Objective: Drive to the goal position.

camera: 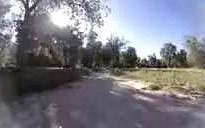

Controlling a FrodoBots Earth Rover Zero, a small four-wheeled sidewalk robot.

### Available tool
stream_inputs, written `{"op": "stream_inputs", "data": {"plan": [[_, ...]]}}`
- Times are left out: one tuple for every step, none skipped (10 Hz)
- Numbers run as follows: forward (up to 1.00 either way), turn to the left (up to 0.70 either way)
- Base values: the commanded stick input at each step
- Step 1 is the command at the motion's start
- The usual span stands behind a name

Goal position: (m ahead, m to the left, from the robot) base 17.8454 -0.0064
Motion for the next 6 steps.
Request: {"op": "stream_inputs", "data": {"plan": [[0.85,0.00],[0.85,0.00],[0.85,0.00],[0.85,0.00],[0.85,0.00],[0.85,0.00]]}}
